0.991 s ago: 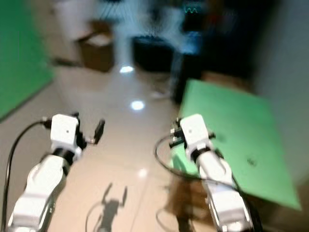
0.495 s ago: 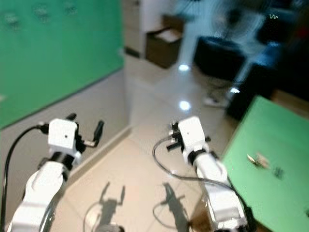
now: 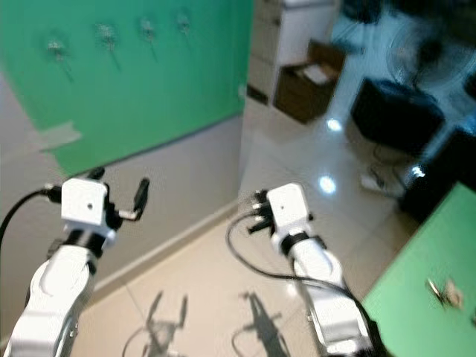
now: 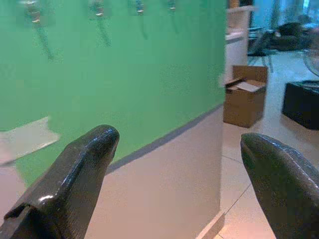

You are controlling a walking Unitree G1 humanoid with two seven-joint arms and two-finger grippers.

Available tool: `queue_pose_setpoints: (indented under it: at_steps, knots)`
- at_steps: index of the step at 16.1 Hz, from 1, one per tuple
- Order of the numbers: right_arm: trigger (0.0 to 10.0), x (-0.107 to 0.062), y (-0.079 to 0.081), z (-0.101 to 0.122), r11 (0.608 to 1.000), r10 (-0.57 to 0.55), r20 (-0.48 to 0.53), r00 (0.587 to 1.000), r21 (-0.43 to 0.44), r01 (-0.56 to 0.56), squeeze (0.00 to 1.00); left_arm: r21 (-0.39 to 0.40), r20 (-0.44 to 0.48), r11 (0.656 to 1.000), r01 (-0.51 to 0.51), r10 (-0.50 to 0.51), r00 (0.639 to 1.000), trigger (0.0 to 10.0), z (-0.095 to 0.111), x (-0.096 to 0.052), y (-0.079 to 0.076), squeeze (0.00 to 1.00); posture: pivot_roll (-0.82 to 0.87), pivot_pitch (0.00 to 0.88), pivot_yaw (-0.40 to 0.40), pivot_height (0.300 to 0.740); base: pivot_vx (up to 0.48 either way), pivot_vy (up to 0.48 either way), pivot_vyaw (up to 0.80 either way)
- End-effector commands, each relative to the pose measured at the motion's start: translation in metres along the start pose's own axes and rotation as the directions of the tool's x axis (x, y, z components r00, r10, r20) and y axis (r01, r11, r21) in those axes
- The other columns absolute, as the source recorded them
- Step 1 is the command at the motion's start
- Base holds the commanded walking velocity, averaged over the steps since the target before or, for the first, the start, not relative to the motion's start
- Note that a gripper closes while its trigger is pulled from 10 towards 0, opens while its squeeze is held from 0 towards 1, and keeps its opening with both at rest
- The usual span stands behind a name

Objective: Hang keys on a hook

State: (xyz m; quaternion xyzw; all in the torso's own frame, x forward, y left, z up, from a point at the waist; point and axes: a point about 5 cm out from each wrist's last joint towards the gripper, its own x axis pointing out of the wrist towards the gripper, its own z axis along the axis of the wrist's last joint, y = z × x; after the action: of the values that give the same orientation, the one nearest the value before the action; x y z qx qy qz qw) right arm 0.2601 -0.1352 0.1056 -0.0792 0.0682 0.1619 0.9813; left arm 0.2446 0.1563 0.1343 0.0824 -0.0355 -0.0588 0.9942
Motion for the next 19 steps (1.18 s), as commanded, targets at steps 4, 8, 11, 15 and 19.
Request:
queue_pose_setpoints:
  at_steps: [4,8,11,15,19]
  knots:
    - [10.0,0.011,-0.005,0.008,1.0,-0.008,0.042,0.999,-0.006,0.008,0.0,0.032,0.028,0.999,0.035,-0.035,0.999,10.0,0.007,0.012,0.001,0.0,0.01,0.0,-0.006,0.74,0.311,0.0,0.8]
    - [10.0,0.013,-0.01,0.014,0.999,-0.04,0.073,0.997,0.01,0.039,0.0,0.03,0.039,0.998,0.047,-0.048,0.998,10.0,0.011,0.021,0.002,0.0,0.0,0.0,0.017,0.74,0.336,0.0,0.8]
    - [10.0,0.012,-0.011,0.012,0.998,-0.064,0.074,0.995,0.022,0.062,0.0,0.029,0.037,0.997,0.064,-0.065,0.997,10.0,0.01,0.025,0.001,0.0,-0.01,0.0,0.035,0.74,0.363,0.0,0.8]
    - [10.0,0.008,-0.008,0.015,0.999,-0.031,0.101,0.994,0.036,0.027,0.0,0.019,0.034,0.996,0.087,-0.088,0.996,10.0,0.009,0.028,-0.002,0.0,-0.03,0.0,0.049,0.74,0.361,0.0,0.8]
    - [10.0,0.004,-0.011,0.02,0.999,0.04,0.14,0.989,0.015,-0.043,0.0,-0.025,0.023,0.994,0.106,-0.105,0.994,10.0,0.007,0.031,-0.005,0.0,-0.04,0.0,0.05,0.74,0.089,0.0,0.34]
